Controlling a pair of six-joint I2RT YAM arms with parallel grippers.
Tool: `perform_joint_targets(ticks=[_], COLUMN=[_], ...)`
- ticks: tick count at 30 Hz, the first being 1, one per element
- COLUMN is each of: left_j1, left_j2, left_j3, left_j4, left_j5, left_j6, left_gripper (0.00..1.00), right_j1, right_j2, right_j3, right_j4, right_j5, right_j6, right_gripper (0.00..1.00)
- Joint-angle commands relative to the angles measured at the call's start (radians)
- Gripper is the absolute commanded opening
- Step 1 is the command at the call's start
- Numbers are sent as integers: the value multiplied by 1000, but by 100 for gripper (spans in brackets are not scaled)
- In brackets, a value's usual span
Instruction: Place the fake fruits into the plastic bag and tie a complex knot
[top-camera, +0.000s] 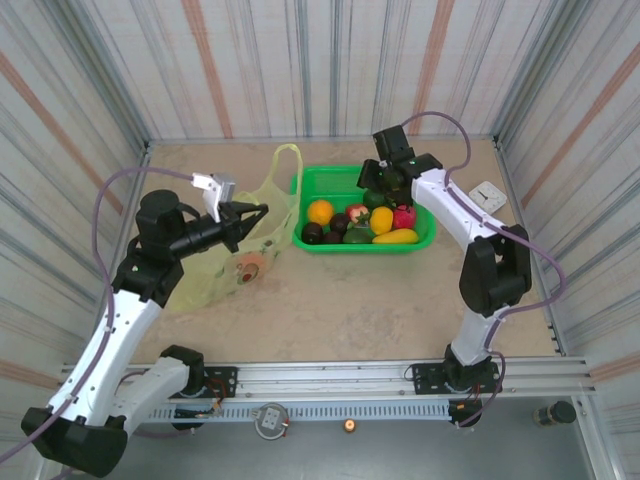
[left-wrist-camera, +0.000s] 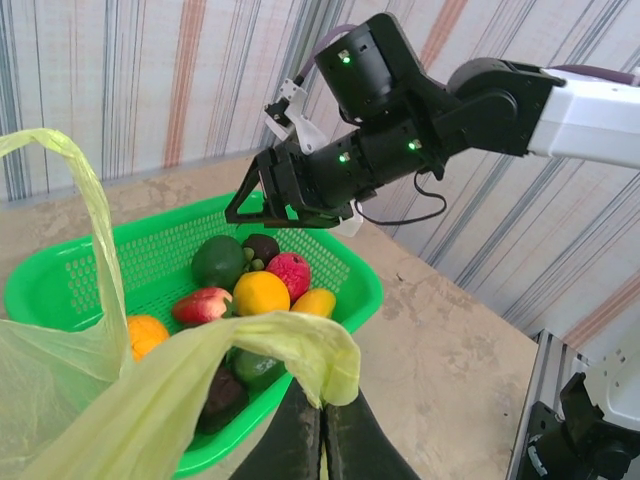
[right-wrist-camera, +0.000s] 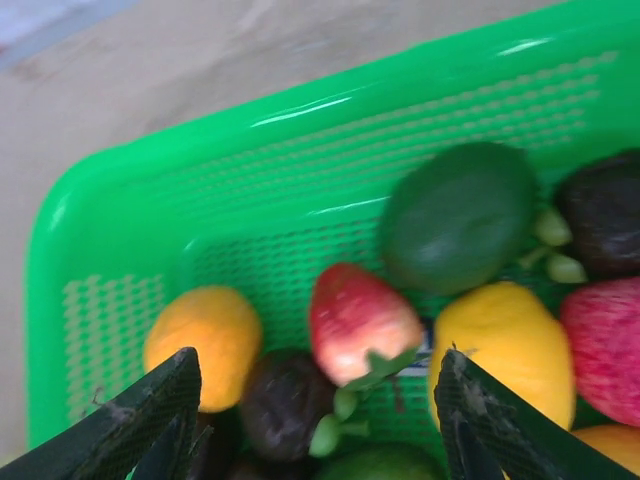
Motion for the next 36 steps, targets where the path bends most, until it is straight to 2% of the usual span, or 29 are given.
perform_joint_targets(ticks=[1,11,17,21,29,32,36], left_j1=[-8,-20,-21,-23,-24,-23,-24], left_j2=[-30,-43,-40,-42,-45,-46,-48], left_j3=[-28,-78,-89,-95,-94,-95,-94], left_j4=[38,88,107,104,96,93,91], left_j5=[18,28,44,46,40,37,34], left_j6=[16,14,9,13,21,24,26], left_gripper=[0,0,0,0,0,0,0], right_j1=[-29,-68,-84,-89,-94,-92,-91], right_j2=[76,225,333,414,485,471,375], right_j3=[43,123,189,256,280,264,193], right_j4=[-100,-86,-42,-60,-33,-11,51], right_j5=[66,9,6,-2,-21,-59,-82], right_j6=[144,206,169,155,120,95,53], right_gripper=[66,74,76,74,71,67,60])
